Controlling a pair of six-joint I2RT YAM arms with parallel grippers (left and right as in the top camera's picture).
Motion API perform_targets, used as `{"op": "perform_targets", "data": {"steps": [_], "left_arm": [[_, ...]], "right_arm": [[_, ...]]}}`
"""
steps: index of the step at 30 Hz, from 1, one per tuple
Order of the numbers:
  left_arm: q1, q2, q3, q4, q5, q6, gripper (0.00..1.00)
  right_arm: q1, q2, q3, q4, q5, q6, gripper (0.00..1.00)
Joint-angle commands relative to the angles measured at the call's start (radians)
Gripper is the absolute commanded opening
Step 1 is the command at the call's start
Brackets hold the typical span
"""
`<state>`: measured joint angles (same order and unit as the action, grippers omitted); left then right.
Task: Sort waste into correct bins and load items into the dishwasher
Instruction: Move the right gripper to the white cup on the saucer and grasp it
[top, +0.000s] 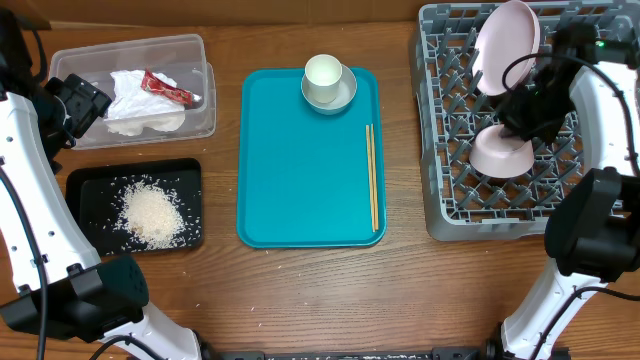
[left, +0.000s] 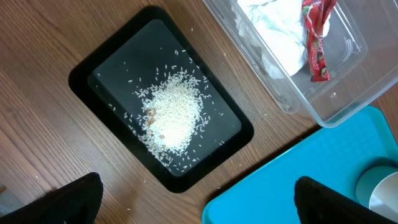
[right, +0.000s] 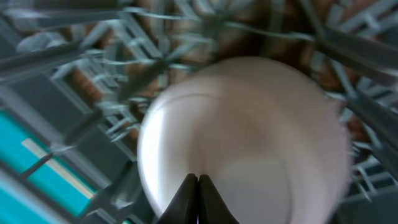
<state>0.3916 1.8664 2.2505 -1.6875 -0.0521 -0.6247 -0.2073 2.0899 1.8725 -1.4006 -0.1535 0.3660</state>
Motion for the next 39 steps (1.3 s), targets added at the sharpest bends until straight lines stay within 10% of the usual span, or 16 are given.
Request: {"op": "perform_targets", "data": {"steps": [1, 14, 21, 39], "left_arm": [[0.001, 0.002, 0.002, -0.002, 0.0, 0.016, 1.0], [0.001, 0.002, 0.002, -0.002, 0.0, 0.016, 1.0], [0.001, 0.002, 0.002, -0.002, 0.0, 0.016, 1.0], [0.001, 0.002, 0.002, -0.002, 0.0, 0.016, 1.0]], "right_arm": [[-0.018, -0.012, -0.015, -0.019, 0.13, 0.077, 0.04], [-0.001, -0.195, 0.062, -0.077, -0.106, -0.033, 0.07], [0.208, -0.253, 0.073, 0.338, -0.398, -0.078, 0.8], [0.747, 0.136, 0.074, 1.02, 0.301, -0.317, 0.82]]}}
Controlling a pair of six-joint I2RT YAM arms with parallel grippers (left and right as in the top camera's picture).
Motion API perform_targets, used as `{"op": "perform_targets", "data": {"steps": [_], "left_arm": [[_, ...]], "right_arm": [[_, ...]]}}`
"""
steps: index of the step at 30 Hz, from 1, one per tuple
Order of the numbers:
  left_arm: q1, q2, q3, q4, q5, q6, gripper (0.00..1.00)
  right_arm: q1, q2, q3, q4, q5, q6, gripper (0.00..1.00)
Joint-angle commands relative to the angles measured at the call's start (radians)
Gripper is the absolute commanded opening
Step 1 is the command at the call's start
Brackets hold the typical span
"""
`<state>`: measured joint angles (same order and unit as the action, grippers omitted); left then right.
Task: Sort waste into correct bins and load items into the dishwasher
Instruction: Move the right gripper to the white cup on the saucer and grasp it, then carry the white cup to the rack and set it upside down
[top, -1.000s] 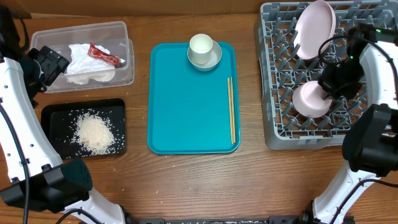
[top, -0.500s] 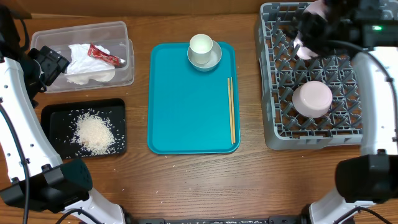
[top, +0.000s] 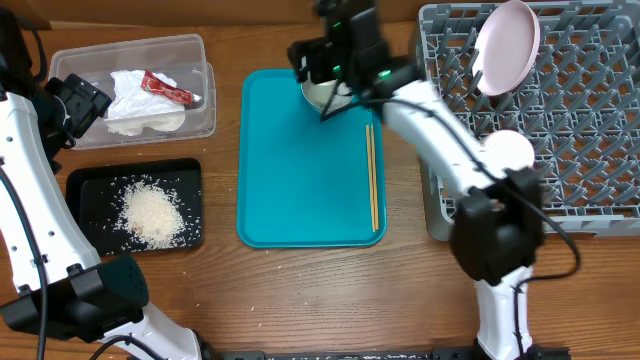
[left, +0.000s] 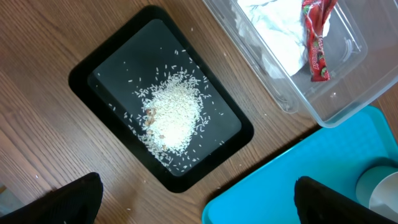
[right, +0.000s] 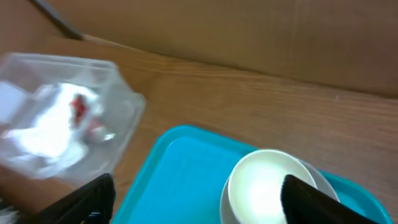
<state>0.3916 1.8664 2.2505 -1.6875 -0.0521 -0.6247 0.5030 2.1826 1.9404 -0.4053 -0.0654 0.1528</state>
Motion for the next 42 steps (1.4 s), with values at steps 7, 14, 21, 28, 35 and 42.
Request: {"op": "perform_targets", "data": {"steps": [7, 14, 21, 28, 35, 42], "left_arm": [[0.001, 0.002, 0.002, -0.002, 0.0, 0.016, 1.0], [0.001, 0.002, 0.002, -0.002, 0.0, 0.016, 1.0], [0.001, 0.002, 0.002, -0.002, 0.0, 0.016, 1.0], [0.001, 0.002, 0.002, -0.002, 0.0, 0.016, 1.0], [0.001, 0.002, 0.002, -0.002, 0.0, 0.016, 1.0], [0.001, 0.002, 0.002, -0.002, 0.0, 0.016, 1.0]], "right_arm": [[0.046, 0.143, 0.006, 0.012, 0.223, -0.188, 0.78], [0.045, 0.165, 0.006, -0.04, 0.23, -0.21, 0.6], [0.047, 0.161, 0.011, -0.061, 0.29, -0.209, 0.32], [0.048, 0.157, 0.151, -0.193, 0.32, -0.205, 0.04], [0.028, 0.141, 0.459, -0.471, 0.367, -0.13, 0.04], [-0.098, 0.072, 0.838, -0.905, 0.354, 0.071, 0.04]]}}
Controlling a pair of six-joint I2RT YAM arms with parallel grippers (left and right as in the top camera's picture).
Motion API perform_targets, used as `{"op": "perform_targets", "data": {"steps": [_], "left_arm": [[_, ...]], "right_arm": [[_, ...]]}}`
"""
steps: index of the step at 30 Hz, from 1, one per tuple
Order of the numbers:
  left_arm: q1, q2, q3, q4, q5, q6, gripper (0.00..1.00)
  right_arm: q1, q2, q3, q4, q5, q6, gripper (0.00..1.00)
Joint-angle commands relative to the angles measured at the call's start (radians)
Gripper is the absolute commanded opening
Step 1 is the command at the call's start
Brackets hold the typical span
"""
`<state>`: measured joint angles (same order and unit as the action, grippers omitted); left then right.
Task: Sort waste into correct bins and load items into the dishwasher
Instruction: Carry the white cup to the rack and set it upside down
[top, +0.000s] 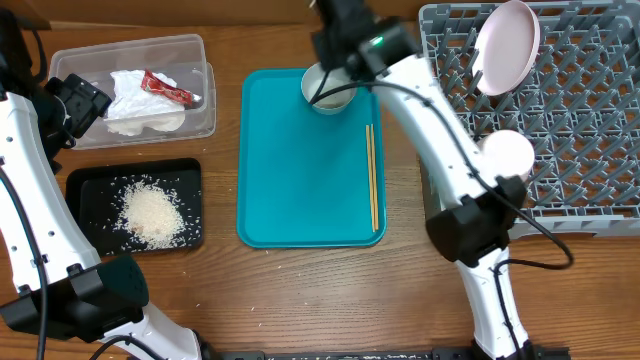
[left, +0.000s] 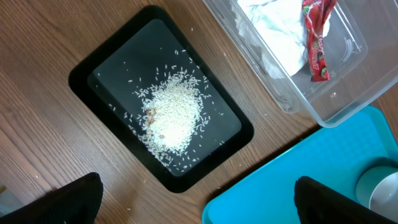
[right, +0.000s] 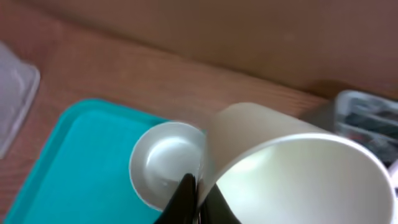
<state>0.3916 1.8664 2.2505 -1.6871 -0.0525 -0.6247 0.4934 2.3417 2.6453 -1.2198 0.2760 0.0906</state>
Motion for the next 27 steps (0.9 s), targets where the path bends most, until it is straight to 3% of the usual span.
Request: {"op": "perform_targets", "data": {"steps": [1, 7, 13, 18, 22, 27], "left_arm": [[0.001, 0.002, 0.002, -0.002, 0.0, 0.016, 1.0], [0.001, 0.002, 0.002, -0.002, 0.0, 0.016, 1.0], [0.001, 0.002, 0.002, -0.002, 0.0, 0.016, 1.0], [0.001, 0.002, 0.002, -0.002, 0.0, 0.016, 1.0], [0.001, 0.002, 0.002, -0.002, 0.0, 0.016, 1.0], [0.001, 0.002, 0.002, -0.002, 0.001, 0.016, 1.0]], "right_arm": [[-0.124, -0.103, 0.178, -0.162, -0.016, 0.151, 0.04], [-0.405, -0.174, 0.304, -0.471, -0.307, 0.15, 0.04], [-0.728, -0.18, 0.24, -0.474, -0.698, 0.119, 0.04], [-0.927, -0.18, 0.081, -0.472, -0.918, 0.091, 0.04], [-1.009, -0.18, -0.121, -0.423, -1.153, -0.096, 0.04], [-1.056, -0.18, -0.431, -0.188, -1.443, -0.127, 0.04]]}}
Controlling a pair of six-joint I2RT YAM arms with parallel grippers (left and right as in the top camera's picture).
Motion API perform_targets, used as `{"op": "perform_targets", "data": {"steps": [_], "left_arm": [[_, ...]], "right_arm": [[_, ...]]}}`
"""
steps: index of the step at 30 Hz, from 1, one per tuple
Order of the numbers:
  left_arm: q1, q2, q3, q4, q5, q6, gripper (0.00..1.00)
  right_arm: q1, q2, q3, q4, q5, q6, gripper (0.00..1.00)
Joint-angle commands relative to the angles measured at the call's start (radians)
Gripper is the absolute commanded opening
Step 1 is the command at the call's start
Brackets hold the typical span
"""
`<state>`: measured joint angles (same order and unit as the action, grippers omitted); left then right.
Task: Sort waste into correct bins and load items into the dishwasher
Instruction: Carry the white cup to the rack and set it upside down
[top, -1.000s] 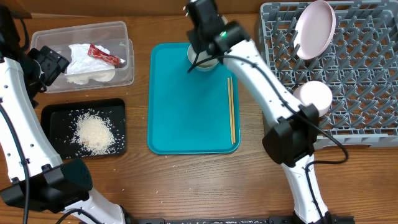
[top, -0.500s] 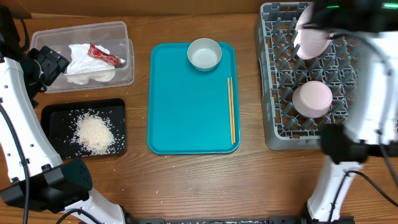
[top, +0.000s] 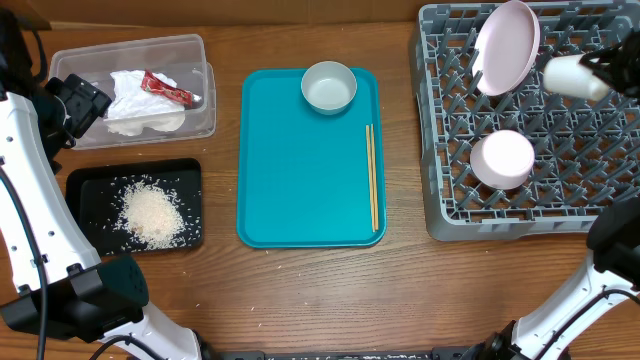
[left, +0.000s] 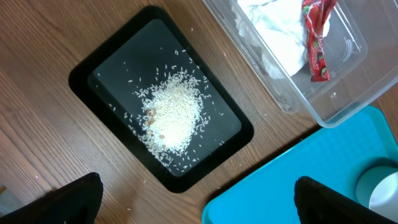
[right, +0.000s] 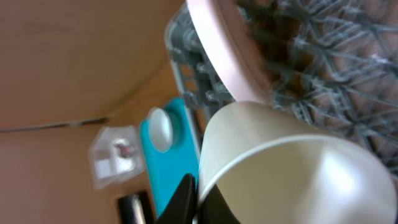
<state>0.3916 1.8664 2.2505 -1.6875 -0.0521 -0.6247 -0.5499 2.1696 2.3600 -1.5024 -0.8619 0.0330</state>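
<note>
My right gripper (right: 196, 194) is shut on the rim of a white cup (right: 280, 168), which it holds on its side. Overhead, the cup (top: 566, 75) hangs over the grey dish rack (top: 455, 215), just right of the upright pink plate (top: 507, 45). A pink bowl (top: 502, 158) sits upside down in the rack. On the teal tray (top: 300, 170) are a pale bowl (top: 329, 87) and chopsticks (top: 371, 178). My left gripper (left: 199, 205) is open above the table, beside the black tray of rice (left: 168, 115).
A clear bin (top: 200, 110) at the far left holds white tissue (top: 140, 100) and a red wrapper (top: 167, 88). The black rice tray (top: 85, 185) lies in front of it. Brown cardboard runs along the back edge.
My right gripper was holding the cup just above the pale bowl on the tray. It now holds it far to the right, over the rack by the pink plate. The left arm is unchanged.
First my right gripper was shut at the pink bowl in the rack, while the cup stood in the pale bowl on the tray. Then it was open over the cup, then shut on its rim. The cup is now over the rack.
</note>
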Motion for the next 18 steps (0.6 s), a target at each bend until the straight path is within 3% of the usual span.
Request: {"op": "perform_targets", "data": {"steps": [1, 4, 9, 18], "left_arm": [[0.001, 0.002, 0.002, -0.002, 0.0, 0.016, 1.0], [0.001, 0.002, 0.002, -0.002, 0.0, 0.016, 1.0], [0.001, 0.002, 0.002, -0.002, 0.0, 0.016, 1.0], [0.001, 0.002, 0.002, -0.002, 0.0, 0.016, 1.0]], "right_arm": [[-0.016, -0.008, -0.174, 0.12, -0.335, -0.066, 0.04], [-0.037, -0.008, -0.355, 0.317, -0.504, -0.019, 0.04], [-0.071, -0.008, -0.552, 0.579, -0.528, 0.197, 0.04], [-0.16, -0.008, -0.672, 0.66, -0.527, 0.253, 0.04]]}}
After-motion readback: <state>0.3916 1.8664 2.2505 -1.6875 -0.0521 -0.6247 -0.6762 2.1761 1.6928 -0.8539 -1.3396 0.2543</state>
